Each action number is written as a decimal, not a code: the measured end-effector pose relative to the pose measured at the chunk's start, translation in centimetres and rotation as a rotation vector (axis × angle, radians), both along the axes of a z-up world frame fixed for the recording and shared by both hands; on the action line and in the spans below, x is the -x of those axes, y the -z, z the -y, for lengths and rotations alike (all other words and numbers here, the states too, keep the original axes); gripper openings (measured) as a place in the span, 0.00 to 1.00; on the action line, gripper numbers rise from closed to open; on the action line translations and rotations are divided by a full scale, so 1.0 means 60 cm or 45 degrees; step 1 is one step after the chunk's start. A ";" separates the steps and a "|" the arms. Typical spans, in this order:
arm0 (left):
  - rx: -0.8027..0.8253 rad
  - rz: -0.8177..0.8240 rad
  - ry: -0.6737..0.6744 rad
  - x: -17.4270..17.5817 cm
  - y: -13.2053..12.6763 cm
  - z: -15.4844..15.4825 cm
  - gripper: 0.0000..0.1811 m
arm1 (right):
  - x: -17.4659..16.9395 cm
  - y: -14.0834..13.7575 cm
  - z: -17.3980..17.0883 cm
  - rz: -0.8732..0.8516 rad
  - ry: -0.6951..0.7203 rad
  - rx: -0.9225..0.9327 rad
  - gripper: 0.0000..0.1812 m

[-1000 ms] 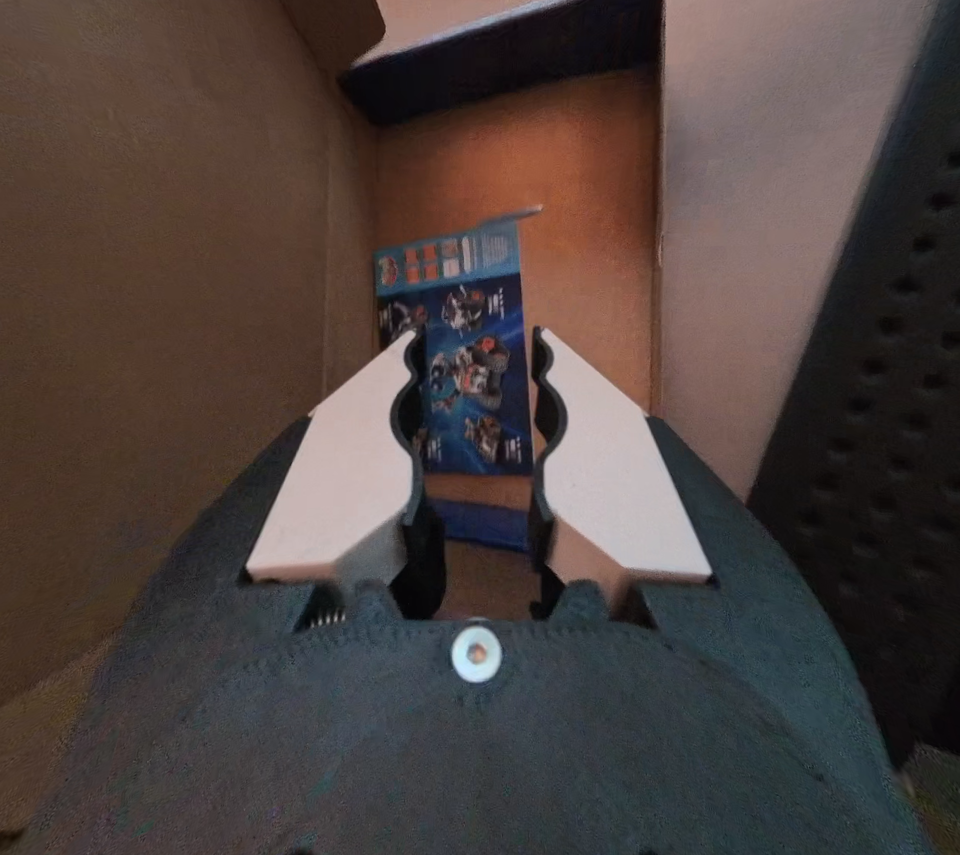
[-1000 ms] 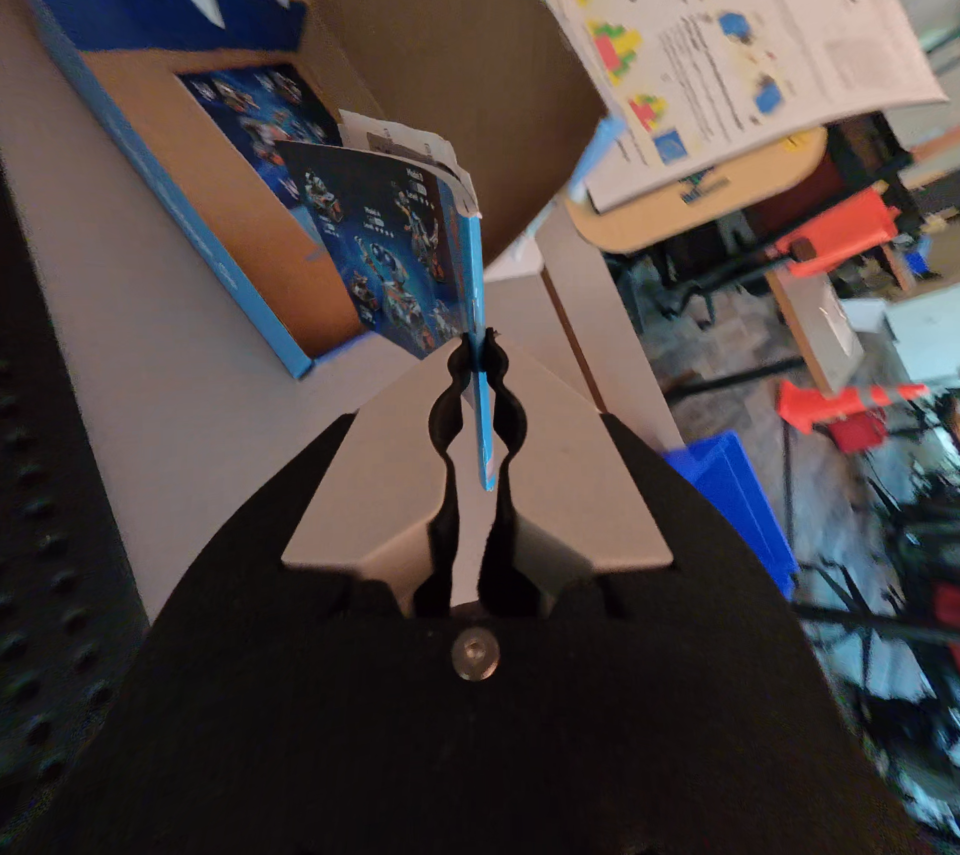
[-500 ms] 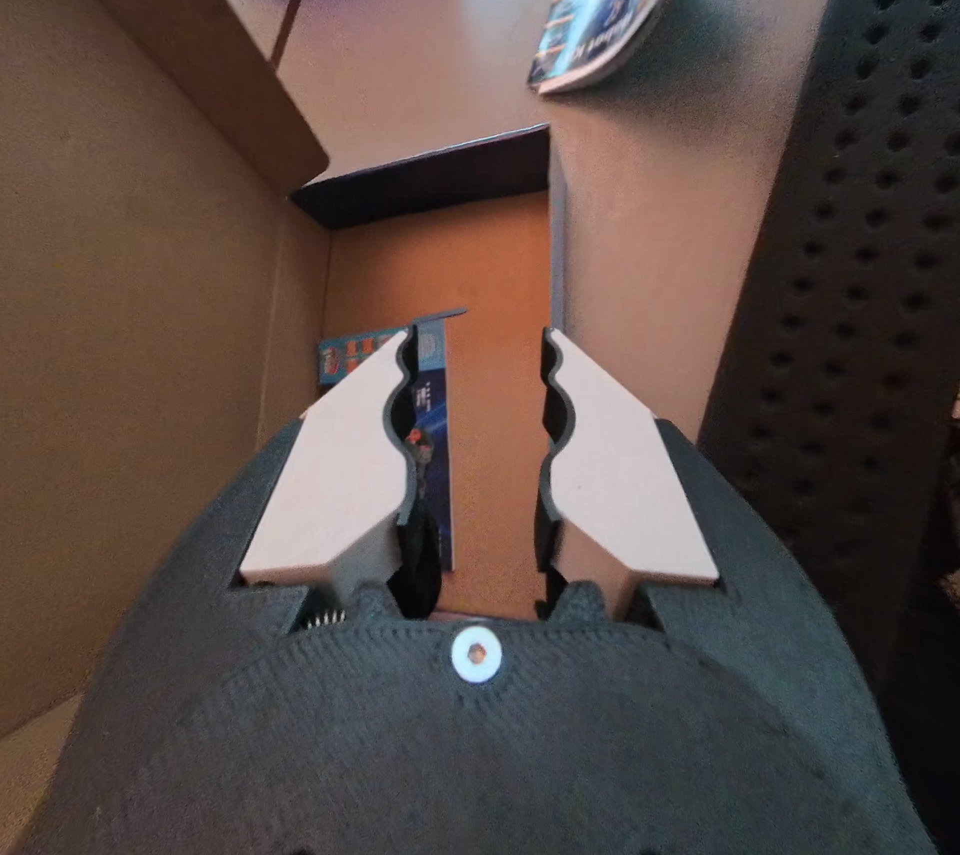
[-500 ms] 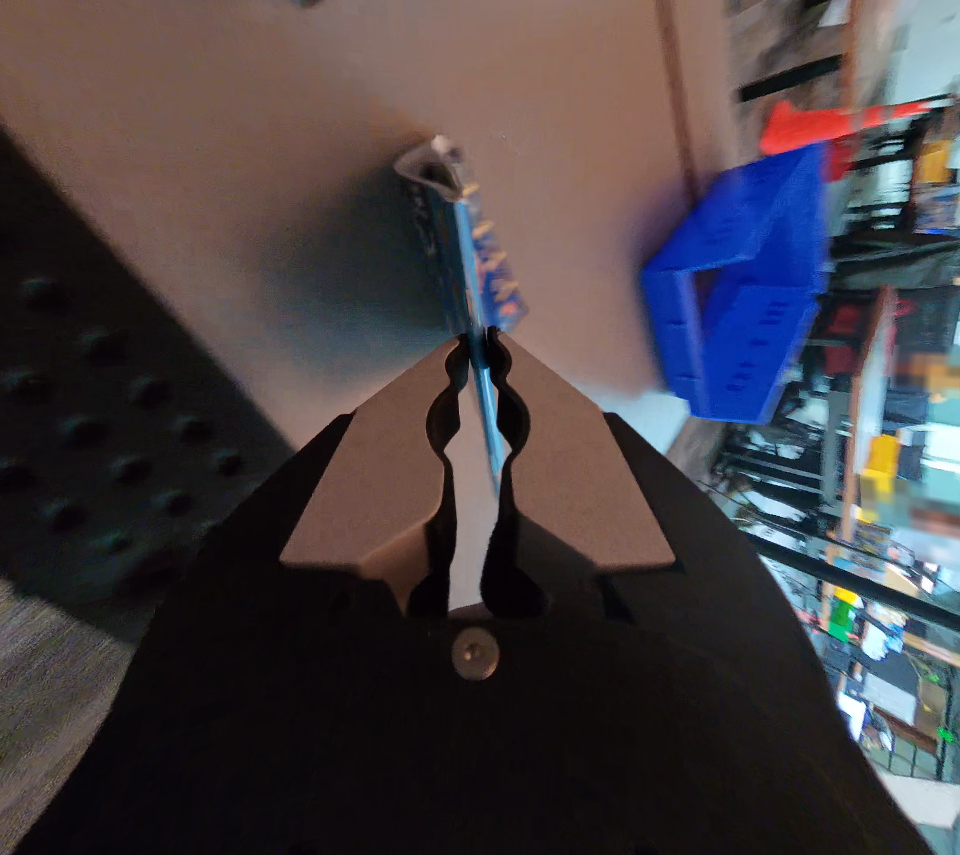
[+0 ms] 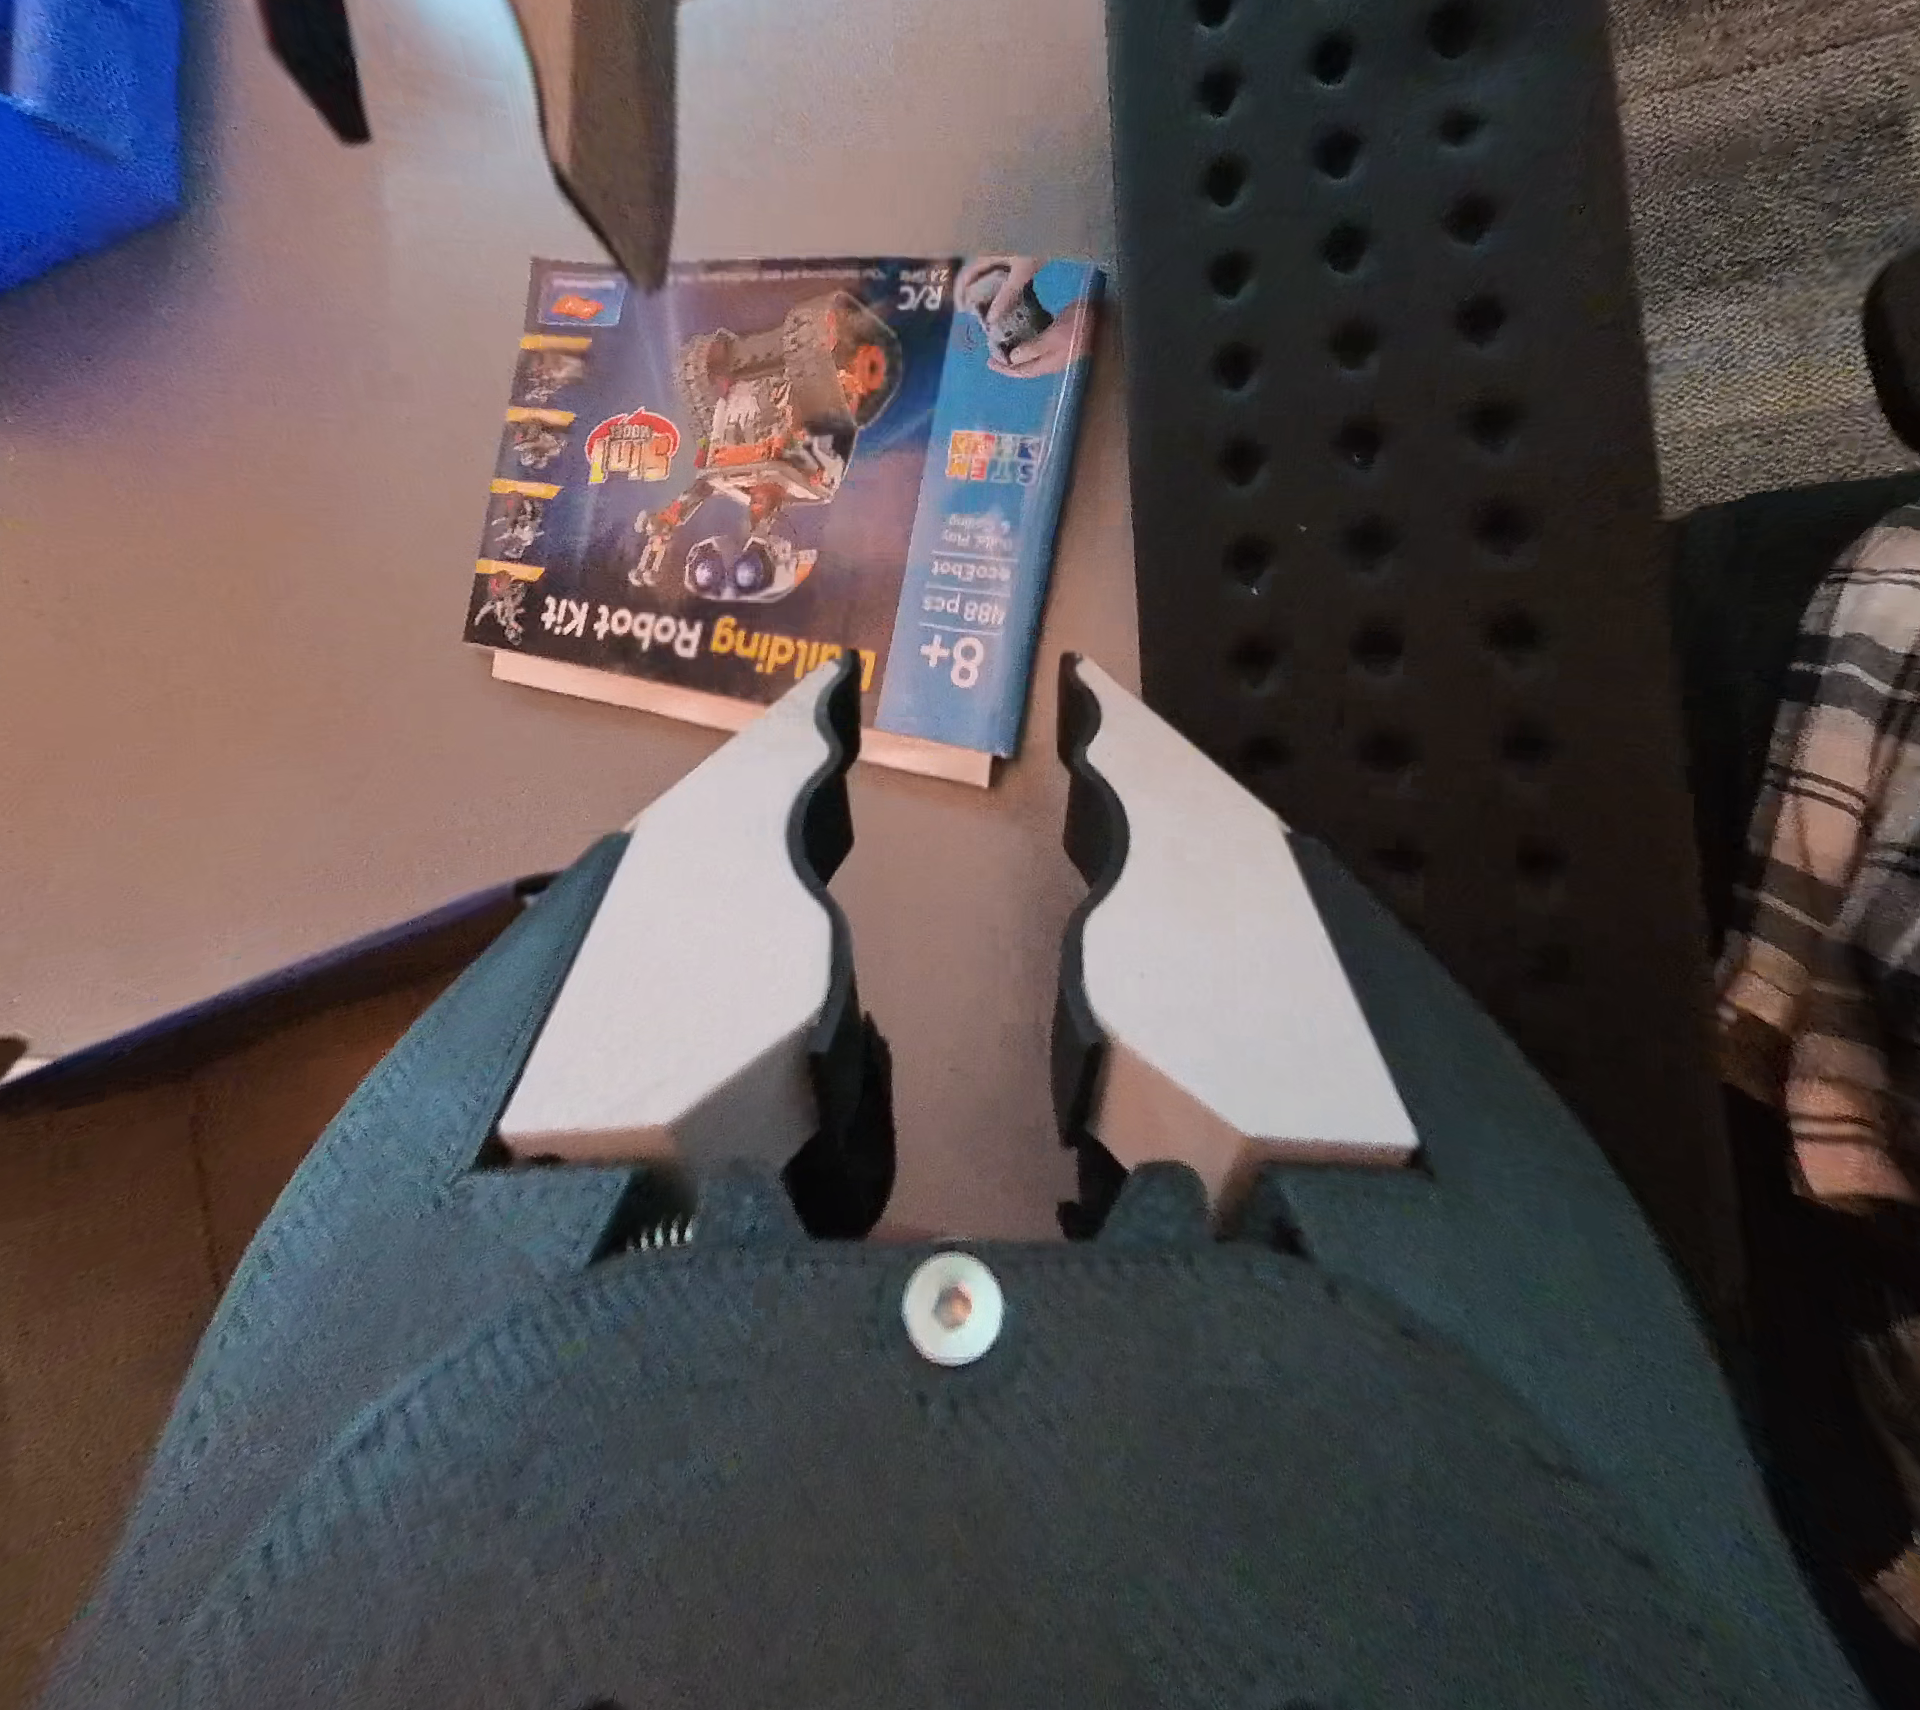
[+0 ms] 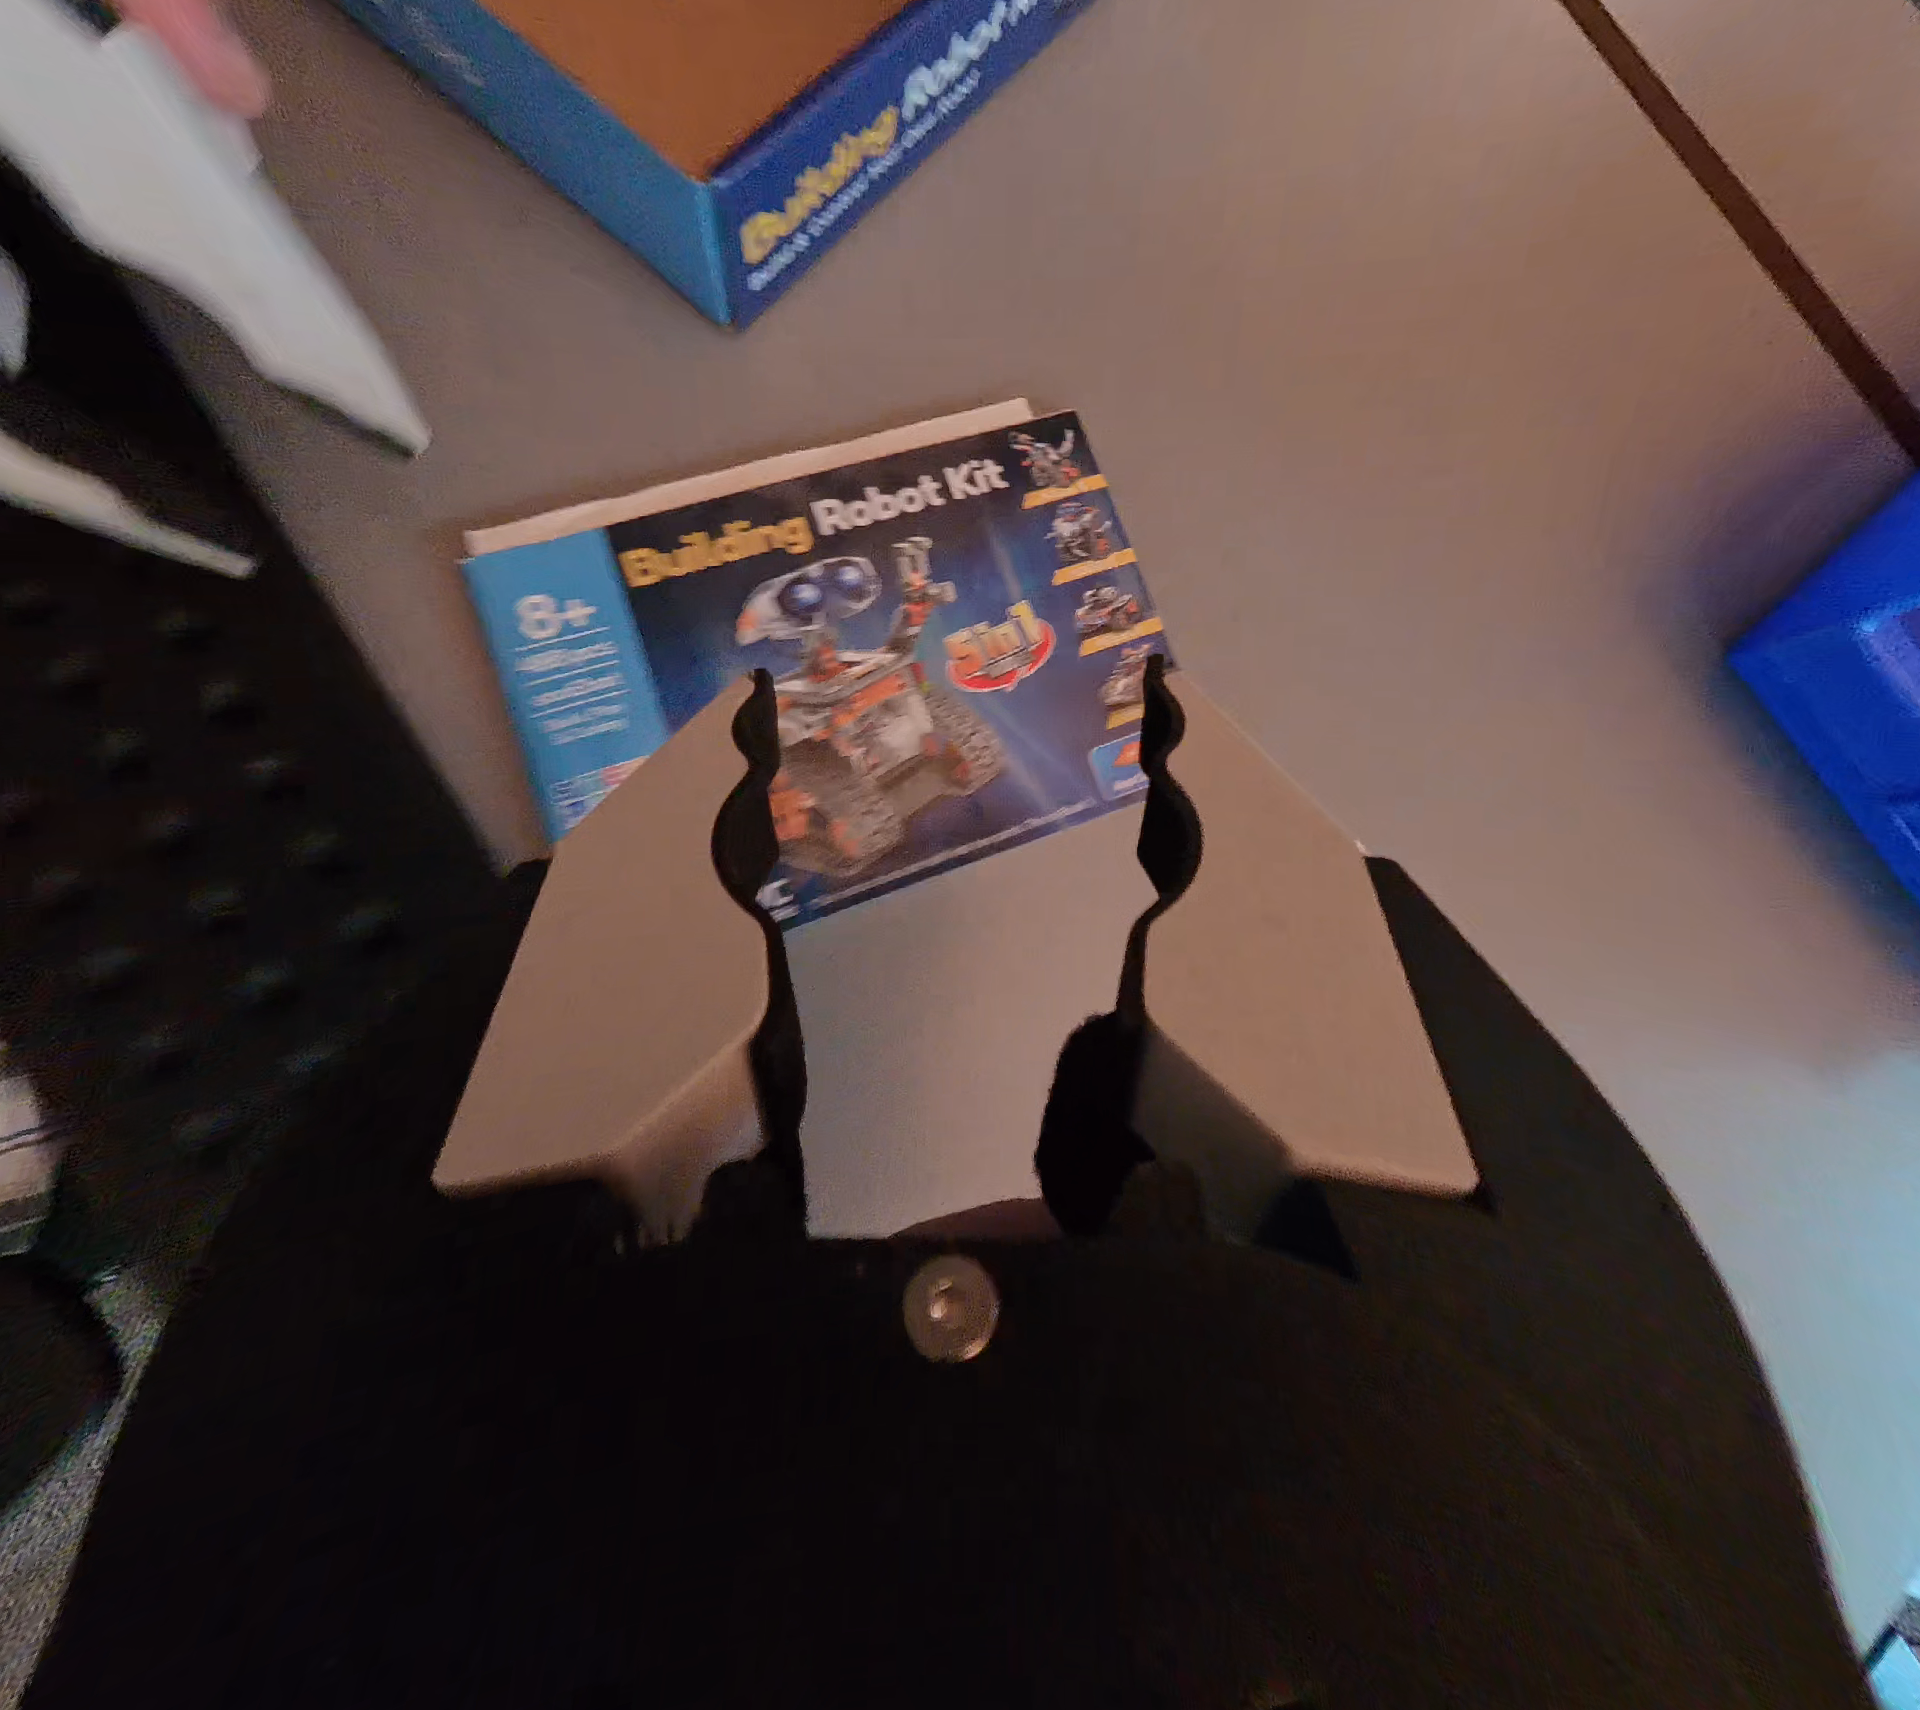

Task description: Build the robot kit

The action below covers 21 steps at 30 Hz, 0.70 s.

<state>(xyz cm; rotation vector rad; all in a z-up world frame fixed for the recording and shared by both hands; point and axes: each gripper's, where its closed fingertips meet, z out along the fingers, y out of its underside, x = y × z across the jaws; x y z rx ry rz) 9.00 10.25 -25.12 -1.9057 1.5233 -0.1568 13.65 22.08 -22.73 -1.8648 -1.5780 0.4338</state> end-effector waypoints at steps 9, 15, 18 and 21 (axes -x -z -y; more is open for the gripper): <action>0.044 -0.123 -0.033 -0.028 0.071 -0.040 0.14 | 0.011 0.122 -0.062 0.056 -0.026 0.241 0.24; 0.019 -0.200 -0.118 -0.017 0.083 -0.094 0.00 | -0.040 0.123 -0.060 0.087 0.186 0.271 0.15; -0.005 -0.243 -0.136 -0.021 0.083 -0.116 0.00 | -0.063 0.123 -0.033 0.128 0.229 0.241 0.02; -0.045 -0.298 -0.164 -0.024 0.084 -0.147 0.00 | -0.073 0.123 -0.018 0.150 0.222 0.209 0.00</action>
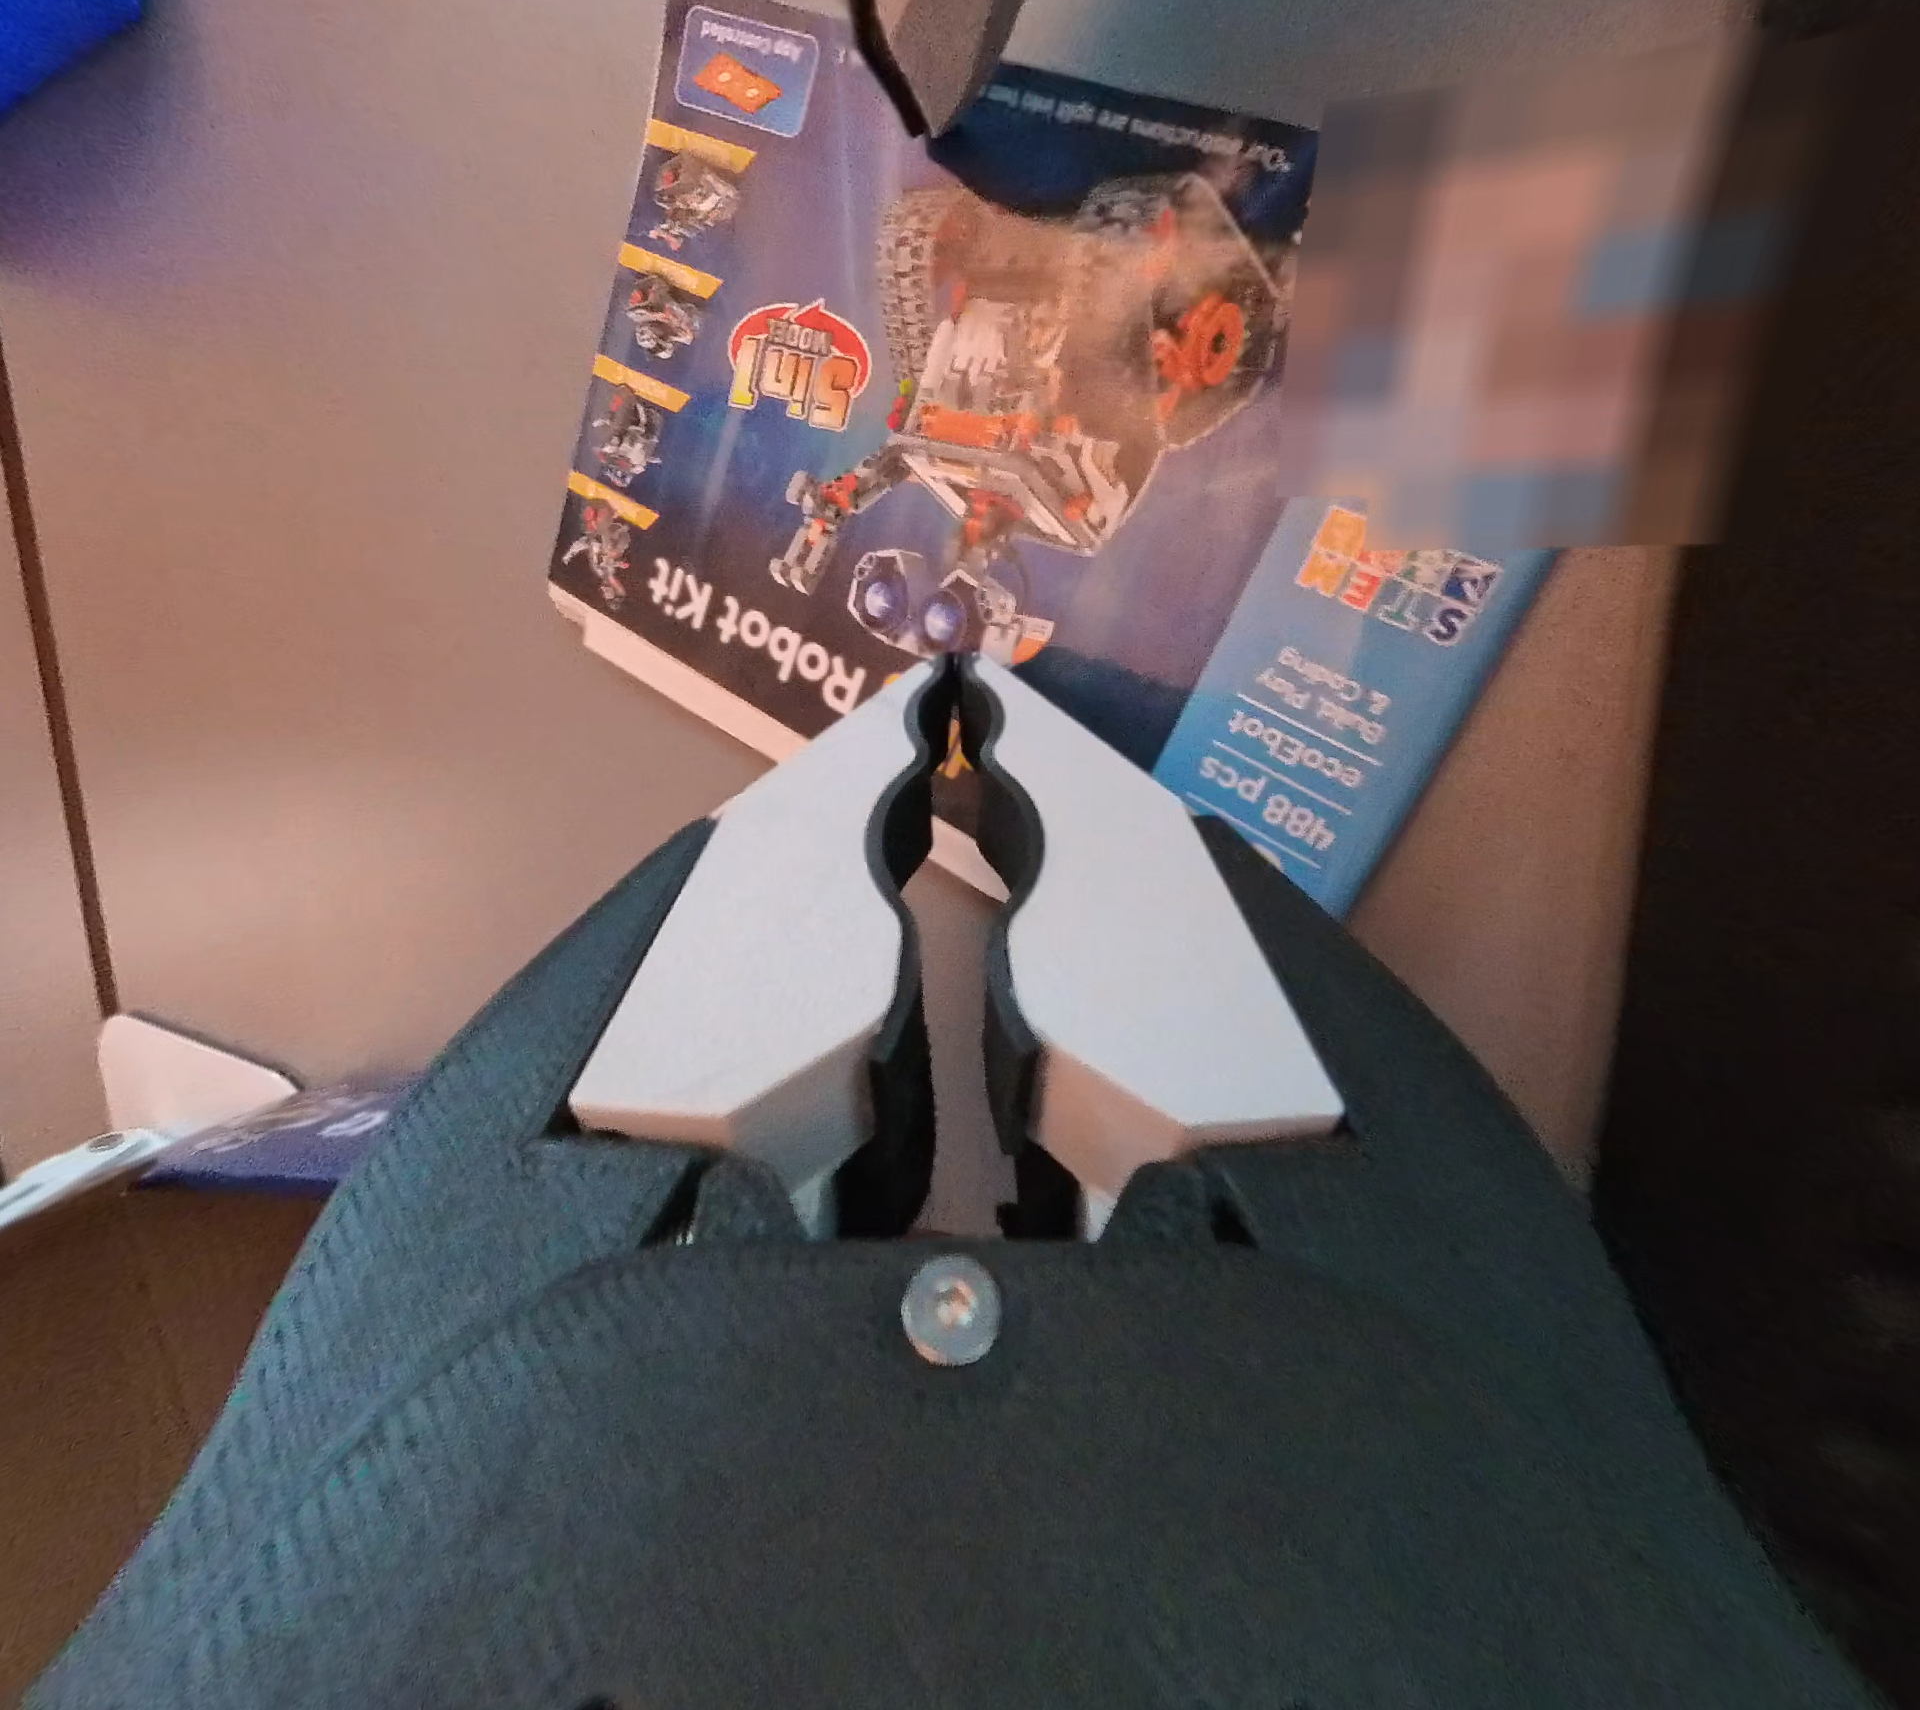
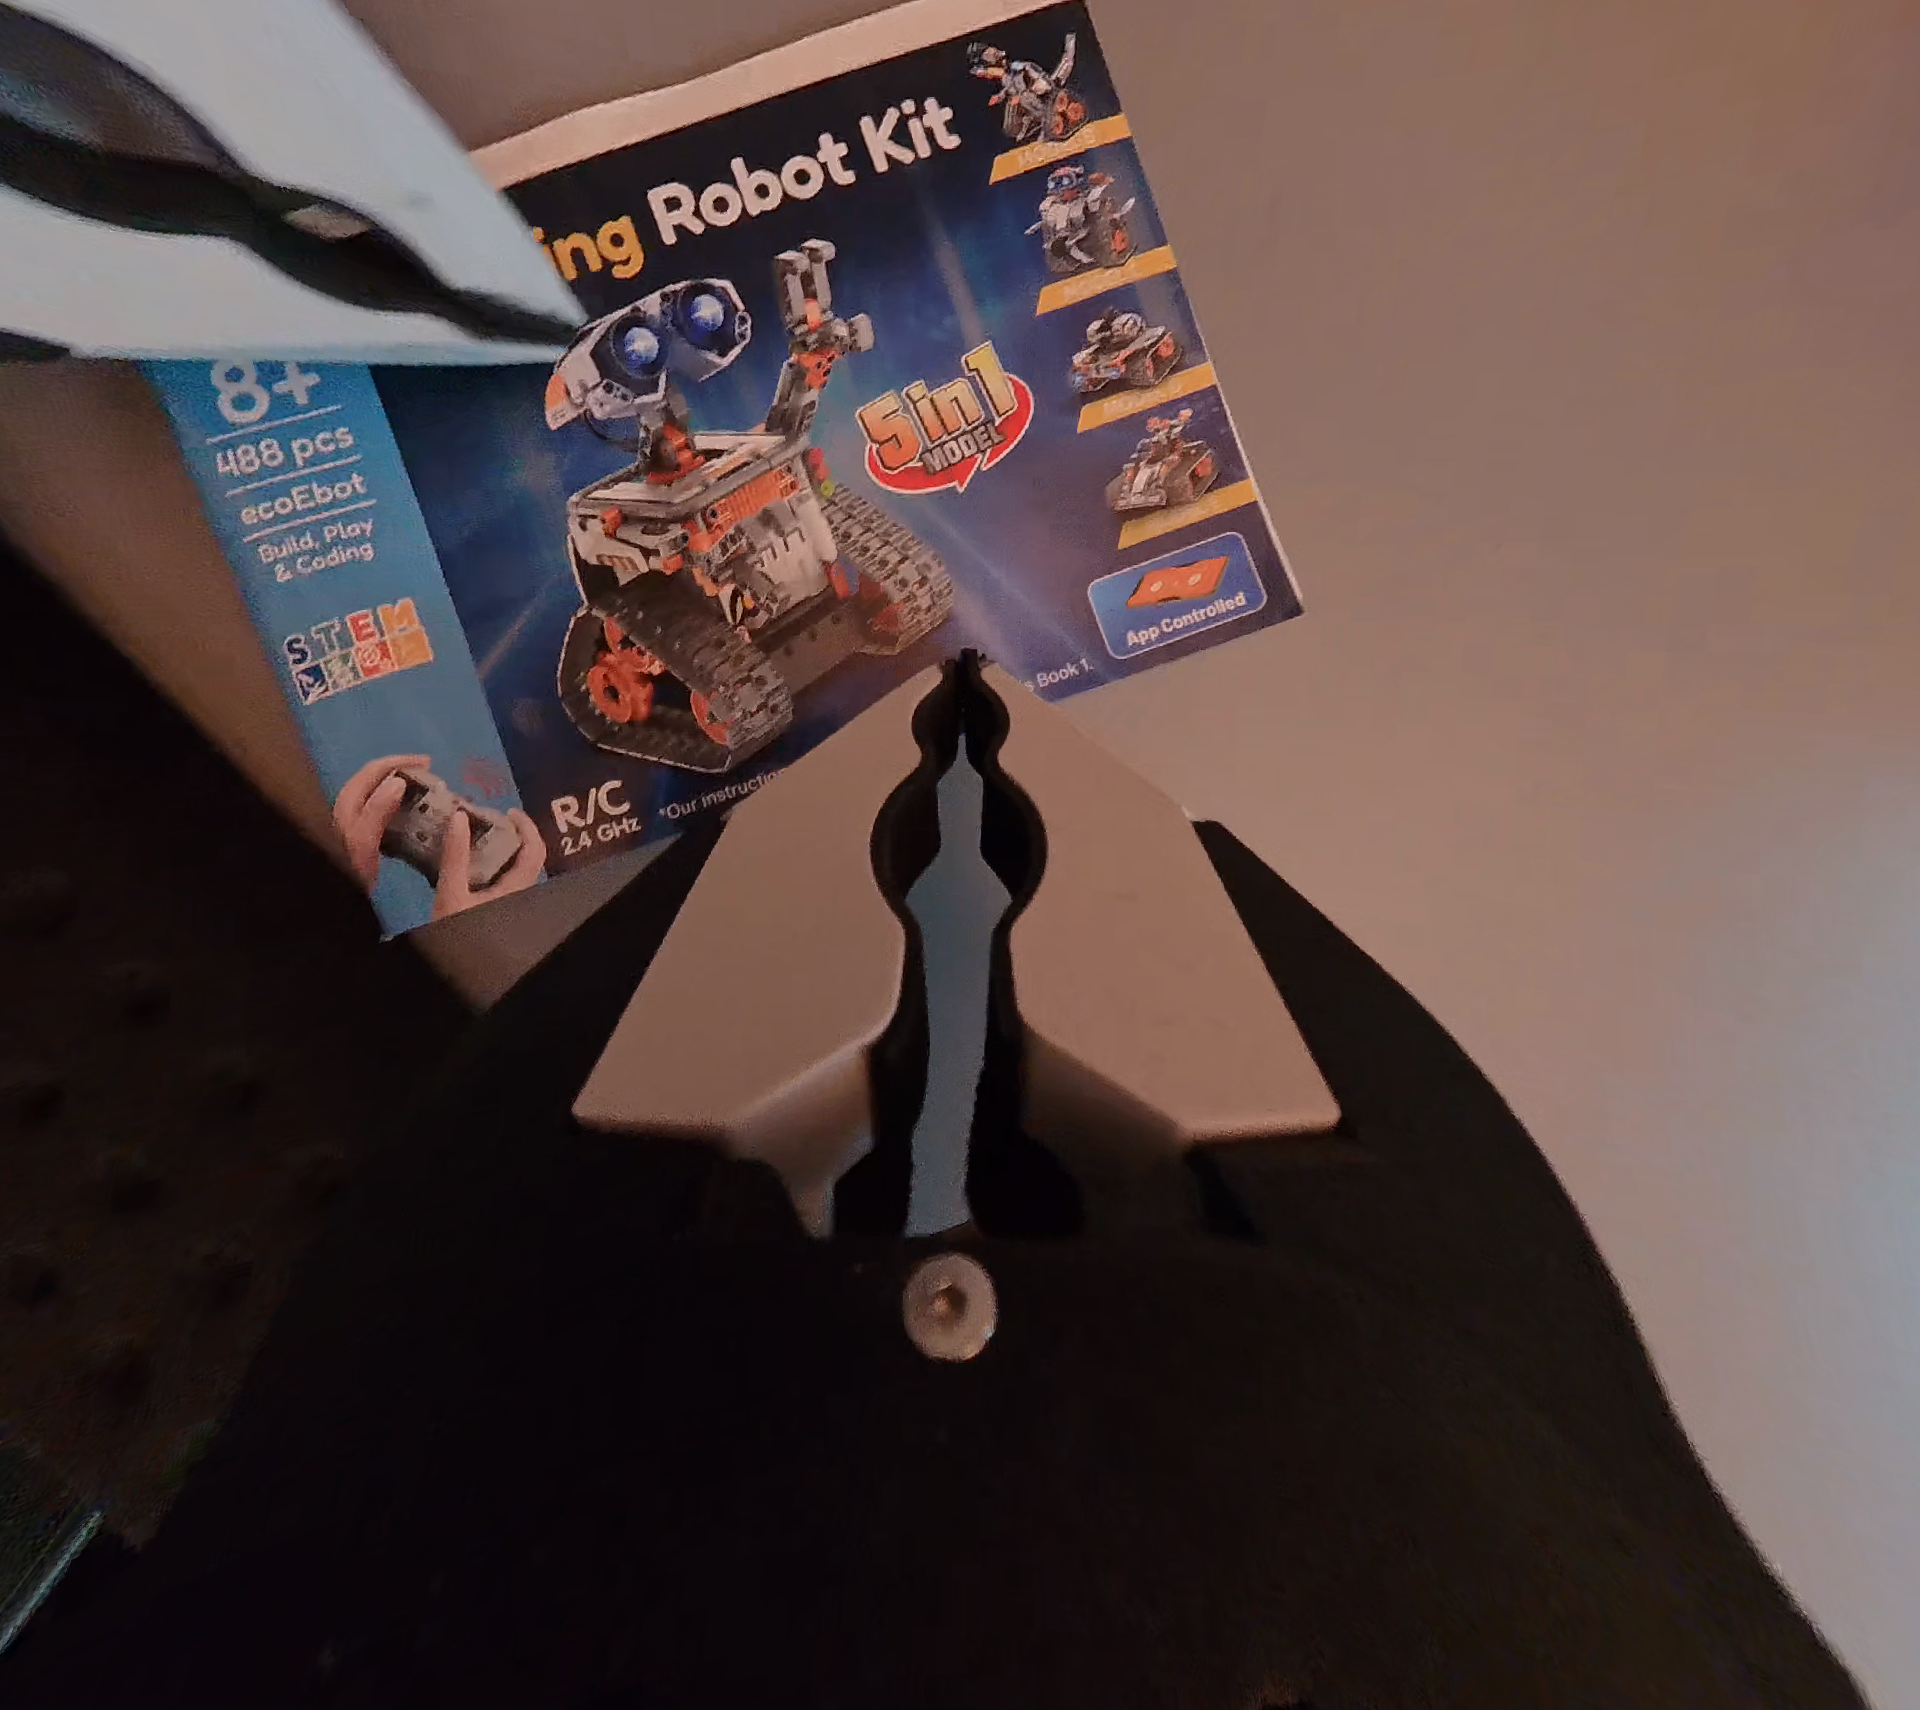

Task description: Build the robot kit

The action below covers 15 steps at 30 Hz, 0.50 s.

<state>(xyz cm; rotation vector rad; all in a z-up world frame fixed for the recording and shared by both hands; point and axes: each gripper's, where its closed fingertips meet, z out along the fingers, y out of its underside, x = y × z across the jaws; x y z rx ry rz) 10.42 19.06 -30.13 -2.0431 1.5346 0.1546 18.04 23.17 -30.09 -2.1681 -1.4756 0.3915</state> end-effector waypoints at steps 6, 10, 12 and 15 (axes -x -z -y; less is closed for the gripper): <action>0.071 -0.012 -0.021 0.009 -0.016 0.011 0.14 | -0.011 -0.018 -0.021 0.004 -0.041 -0.155 0.21; 0.341 0.211 0.115 -0.013 -0.030 0.106 0.29 | 0.006 -0.016 -0.060 -0.091 -0.077 -0.112 0.36; 0.262 0.042 0.128 0.008 -0.002 0.104 0.33 | 0.021 -0.002 -0.060 -0.118 -0.116 0.032 0.35; 0.202 0.041 0.109 0.008 -0.002 0.080 0.31 | 0.019 0.003 -0.068 -0.106 -0.116 0.126 0.31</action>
